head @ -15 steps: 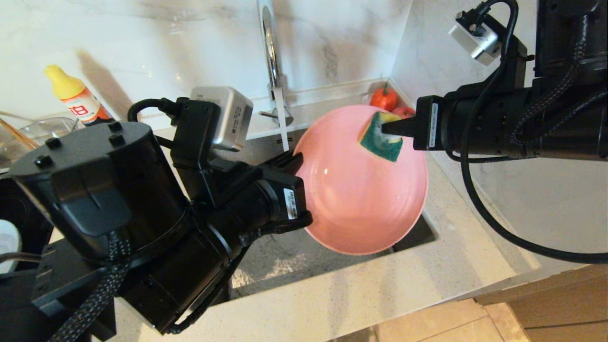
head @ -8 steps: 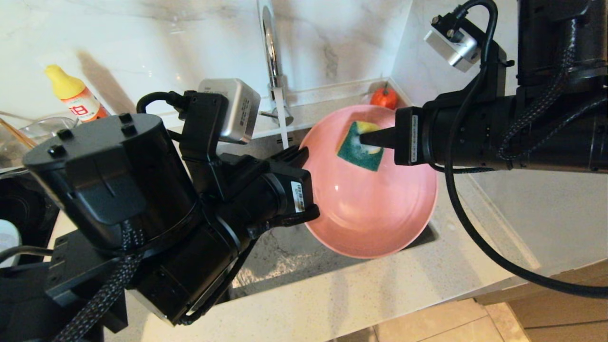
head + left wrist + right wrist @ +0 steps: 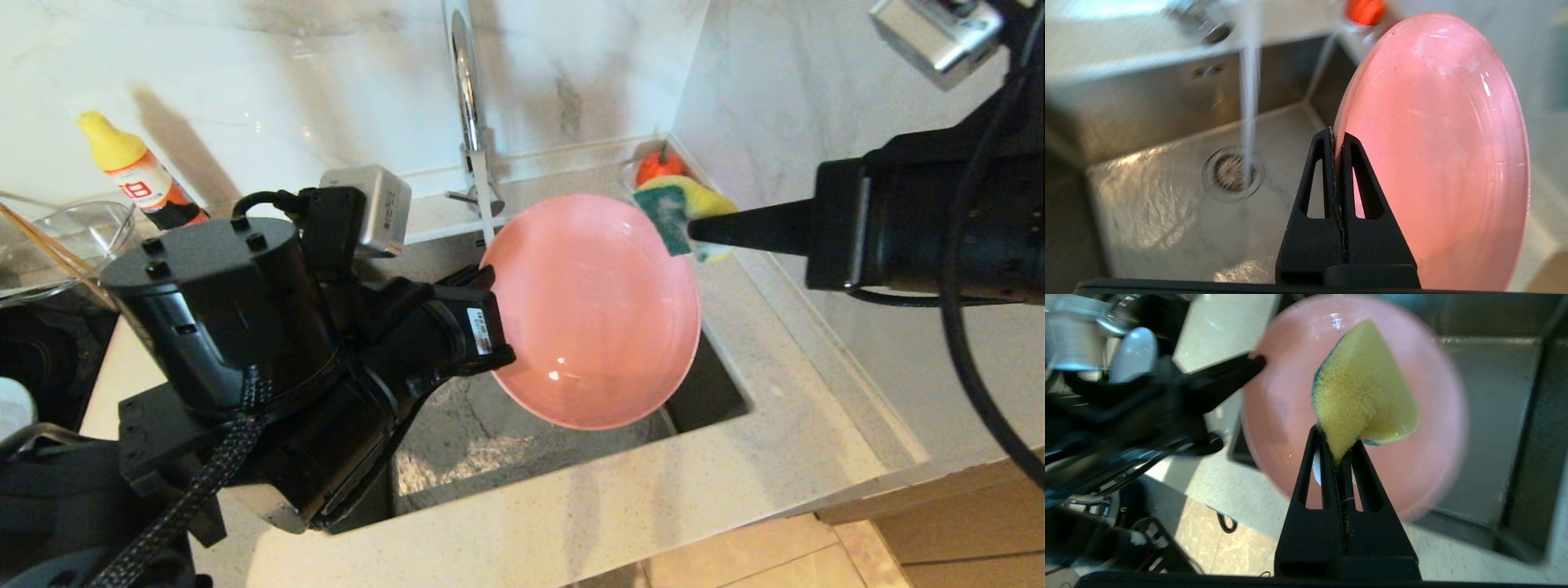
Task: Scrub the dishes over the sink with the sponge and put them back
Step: Rinse the plate
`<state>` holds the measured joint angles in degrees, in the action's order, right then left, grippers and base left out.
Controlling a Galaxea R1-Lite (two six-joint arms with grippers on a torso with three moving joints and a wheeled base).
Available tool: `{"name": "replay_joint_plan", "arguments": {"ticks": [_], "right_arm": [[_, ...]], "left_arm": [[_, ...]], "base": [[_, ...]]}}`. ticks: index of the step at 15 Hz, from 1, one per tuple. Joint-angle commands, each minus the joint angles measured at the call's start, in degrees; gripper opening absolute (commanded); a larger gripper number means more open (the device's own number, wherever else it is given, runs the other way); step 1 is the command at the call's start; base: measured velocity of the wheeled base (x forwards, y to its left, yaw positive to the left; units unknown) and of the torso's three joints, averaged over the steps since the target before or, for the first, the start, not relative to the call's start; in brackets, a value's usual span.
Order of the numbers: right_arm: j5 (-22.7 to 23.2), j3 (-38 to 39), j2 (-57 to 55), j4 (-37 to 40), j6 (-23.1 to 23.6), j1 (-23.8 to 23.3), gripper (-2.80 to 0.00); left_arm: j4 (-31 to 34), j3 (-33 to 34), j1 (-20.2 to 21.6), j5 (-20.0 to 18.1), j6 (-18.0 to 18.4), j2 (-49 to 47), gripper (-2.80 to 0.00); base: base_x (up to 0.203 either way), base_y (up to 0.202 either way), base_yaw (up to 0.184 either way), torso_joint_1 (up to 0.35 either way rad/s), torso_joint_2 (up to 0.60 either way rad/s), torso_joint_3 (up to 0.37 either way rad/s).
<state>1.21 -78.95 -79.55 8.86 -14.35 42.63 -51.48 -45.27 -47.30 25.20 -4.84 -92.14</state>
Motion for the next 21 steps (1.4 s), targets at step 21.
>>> {"name": "replay_joint_plan", "arguments": {"ticks": [21], "right_arm": [[1.3, 10.5, 10.2, 3.0, -0.1, -0.3, -2.80]], "left_arm": [[1.6, -10.9, 21.7, -4.5, -23.1, -20.7, -2.80]], "base": [[0.000, 0.000, 0.000, 0.000, 0.00, 0.000]]}}
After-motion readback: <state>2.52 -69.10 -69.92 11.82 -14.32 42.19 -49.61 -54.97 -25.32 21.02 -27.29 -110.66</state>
